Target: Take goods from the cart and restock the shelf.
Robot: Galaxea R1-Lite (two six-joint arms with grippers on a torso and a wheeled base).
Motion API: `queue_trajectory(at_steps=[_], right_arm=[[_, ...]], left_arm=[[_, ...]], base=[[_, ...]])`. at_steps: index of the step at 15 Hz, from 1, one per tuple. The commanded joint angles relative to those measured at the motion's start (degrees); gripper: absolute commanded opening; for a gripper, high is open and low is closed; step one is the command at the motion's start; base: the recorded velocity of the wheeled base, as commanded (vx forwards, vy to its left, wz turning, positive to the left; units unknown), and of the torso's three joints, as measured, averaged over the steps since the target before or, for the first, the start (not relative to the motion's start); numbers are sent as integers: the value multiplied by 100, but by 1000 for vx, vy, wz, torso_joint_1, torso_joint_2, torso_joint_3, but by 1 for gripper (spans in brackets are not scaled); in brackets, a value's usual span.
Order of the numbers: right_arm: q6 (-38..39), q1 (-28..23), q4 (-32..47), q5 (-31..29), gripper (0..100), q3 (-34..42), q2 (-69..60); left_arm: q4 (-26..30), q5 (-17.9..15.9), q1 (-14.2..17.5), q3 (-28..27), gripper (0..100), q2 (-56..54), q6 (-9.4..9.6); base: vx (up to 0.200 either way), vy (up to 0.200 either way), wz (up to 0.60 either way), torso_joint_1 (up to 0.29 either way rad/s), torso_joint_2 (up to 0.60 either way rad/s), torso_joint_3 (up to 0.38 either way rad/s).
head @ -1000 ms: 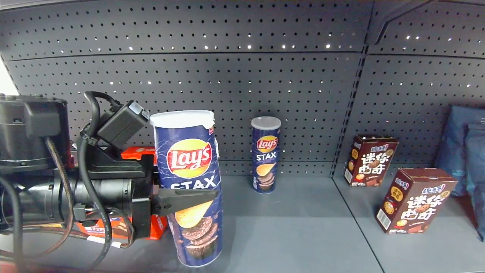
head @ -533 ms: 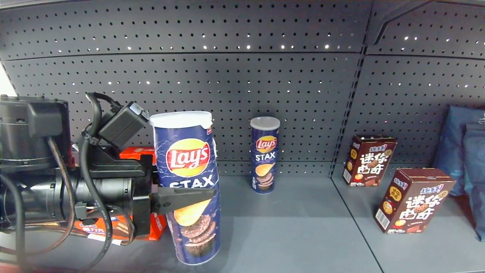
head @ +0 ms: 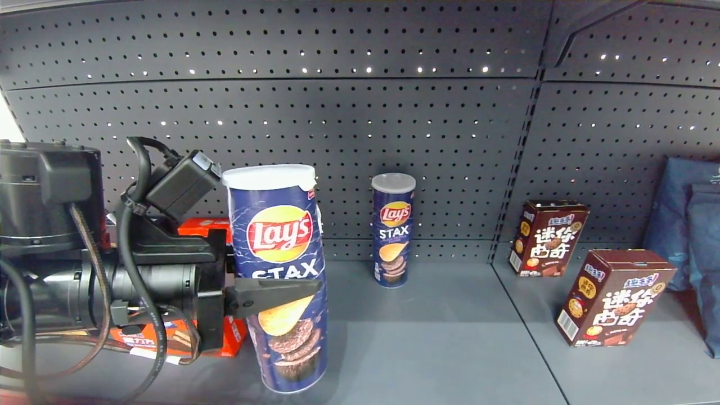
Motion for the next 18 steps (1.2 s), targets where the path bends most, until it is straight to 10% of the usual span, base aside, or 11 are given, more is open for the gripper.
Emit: queue_trajectory(at_steps=[1,9,18], right_arm=[[-11,674,-98,408,100,-1499,1910],[-424,2608,-1083,645,100,-2897,5039],[-433,2863,-2023,514,100,-3846,7105]], left_arm=[[-8,133,-73,16,0,4,-1],[-52,423,-12,-1,0,92,-1],[-562,265,516,-37,0,699,219]], base=[[0,0,0,0,0,0],[0,0,0,0,0,0],[0,0,0,0,0,0]])
